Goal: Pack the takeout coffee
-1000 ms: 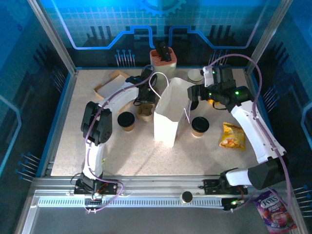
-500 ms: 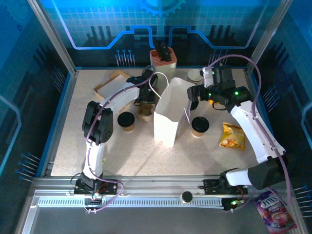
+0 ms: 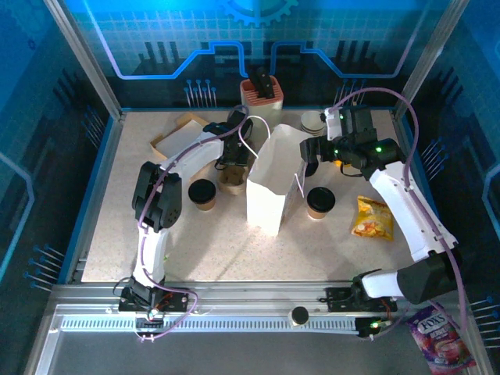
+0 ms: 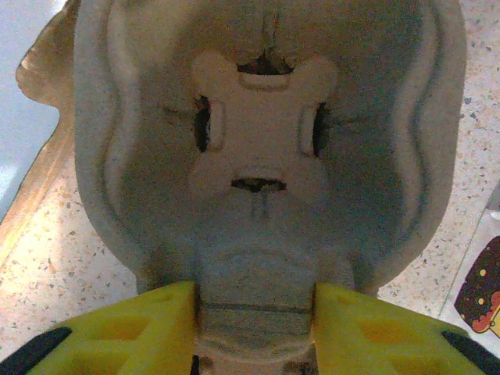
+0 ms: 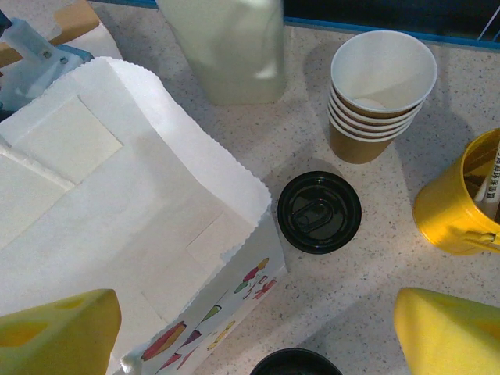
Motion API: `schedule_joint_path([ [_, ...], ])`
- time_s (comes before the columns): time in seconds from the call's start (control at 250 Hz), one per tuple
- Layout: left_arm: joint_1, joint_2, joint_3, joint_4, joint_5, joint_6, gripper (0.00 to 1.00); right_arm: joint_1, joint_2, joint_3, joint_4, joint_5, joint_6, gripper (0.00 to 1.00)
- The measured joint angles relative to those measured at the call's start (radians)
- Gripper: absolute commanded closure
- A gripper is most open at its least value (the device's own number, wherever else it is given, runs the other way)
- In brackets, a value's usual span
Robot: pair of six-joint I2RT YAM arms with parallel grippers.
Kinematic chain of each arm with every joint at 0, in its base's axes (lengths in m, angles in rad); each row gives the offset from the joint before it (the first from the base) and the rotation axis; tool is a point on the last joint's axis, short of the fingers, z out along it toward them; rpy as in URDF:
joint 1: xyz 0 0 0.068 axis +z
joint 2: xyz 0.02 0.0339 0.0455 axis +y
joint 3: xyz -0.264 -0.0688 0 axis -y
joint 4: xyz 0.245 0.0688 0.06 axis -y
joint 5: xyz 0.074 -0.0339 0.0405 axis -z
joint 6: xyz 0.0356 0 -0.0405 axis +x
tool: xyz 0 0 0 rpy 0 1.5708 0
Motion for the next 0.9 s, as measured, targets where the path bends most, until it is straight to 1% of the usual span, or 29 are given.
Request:
schedule_joint_path([
  [0.312,0.000,0.000,0.013,-0.016,0.000,0.006,0.65,0.000,0.000,-0.005,0.000,0.000,0.000,0.09],
  [0.899,0.000,-0.021,0.039,-0.043,0.000,0.024,0.65,0.000,0.000,-0.006,0.000,-0.003,0.003,0.09],
])
